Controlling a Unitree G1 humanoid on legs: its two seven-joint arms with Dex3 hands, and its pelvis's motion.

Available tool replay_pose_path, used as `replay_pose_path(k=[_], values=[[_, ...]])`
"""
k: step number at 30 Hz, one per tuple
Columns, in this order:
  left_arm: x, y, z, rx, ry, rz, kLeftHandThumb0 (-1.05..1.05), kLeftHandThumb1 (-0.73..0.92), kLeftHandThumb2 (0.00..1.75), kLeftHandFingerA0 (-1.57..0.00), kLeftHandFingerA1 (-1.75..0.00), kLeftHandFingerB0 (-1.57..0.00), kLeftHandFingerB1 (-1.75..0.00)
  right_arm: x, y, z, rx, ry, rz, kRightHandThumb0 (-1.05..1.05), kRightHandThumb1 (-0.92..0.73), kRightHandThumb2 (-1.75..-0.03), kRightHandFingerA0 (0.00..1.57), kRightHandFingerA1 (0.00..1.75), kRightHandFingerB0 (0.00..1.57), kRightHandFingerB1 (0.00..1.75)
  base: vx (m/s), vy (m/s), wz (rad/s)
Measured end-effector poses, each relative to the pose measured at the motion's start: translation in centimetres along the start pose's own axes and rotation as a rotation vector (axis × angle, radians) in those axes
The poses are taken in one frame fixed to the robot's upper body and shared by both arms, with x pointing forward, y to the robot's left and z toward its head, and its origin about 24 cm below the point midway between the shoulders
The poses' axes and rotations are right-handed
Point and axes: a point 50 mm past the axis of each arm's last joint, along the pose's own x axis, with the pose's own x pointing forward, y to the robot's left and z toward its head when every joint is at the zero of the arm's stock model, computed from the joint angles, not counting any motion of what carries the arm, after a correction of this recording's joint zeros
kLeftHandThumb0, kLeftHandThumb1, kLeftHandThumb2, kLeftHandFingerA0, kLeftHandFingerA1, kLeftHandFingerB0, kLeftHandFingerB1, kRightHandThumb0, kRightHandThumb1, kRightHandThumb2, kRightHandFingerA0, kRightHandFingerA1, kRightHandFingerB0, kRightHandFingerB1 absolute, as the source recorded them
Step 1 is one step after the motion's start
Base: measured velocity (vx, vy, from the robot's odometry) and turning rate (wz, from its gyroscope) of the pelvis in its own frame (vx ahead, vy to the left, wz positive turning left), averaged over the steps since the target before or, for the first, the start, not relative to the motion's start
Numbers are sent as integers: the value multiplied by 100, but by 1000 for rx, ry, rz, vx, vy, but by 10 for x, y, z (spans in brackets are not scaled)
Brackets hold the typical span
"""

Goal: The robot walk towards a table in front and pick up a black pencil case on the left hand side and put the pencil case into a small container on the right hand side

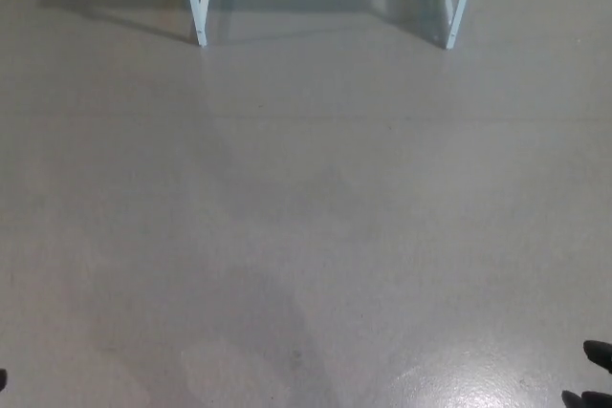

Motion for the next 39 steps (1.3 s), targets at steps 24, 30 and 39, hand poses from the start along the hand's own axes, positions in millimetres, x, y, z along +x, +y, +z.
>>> replay_pose_path(k=[24,30,39], values=[[-12,-3,-31,17,67,-48,-20,48,54,-40,-46,-33,-34,-24,-7,-33,-9,64,-2,-35,-53,-56,54,40,45,37,0,0,0],[-13,-5,-33,18,73,-59,-21,49,56,-40,-47,-31,-35,-24,-8,-33,-23,58,-3,-44,-45,-71,48,48,39,45,38,-2,6],[-14,-7,-34,24,67,-73,-18,49,54,-41,-45,-31,-33,-25,-14,-33,-60,55,-8,-44,-45,-71,50,49,38,45,-22,64,4]])
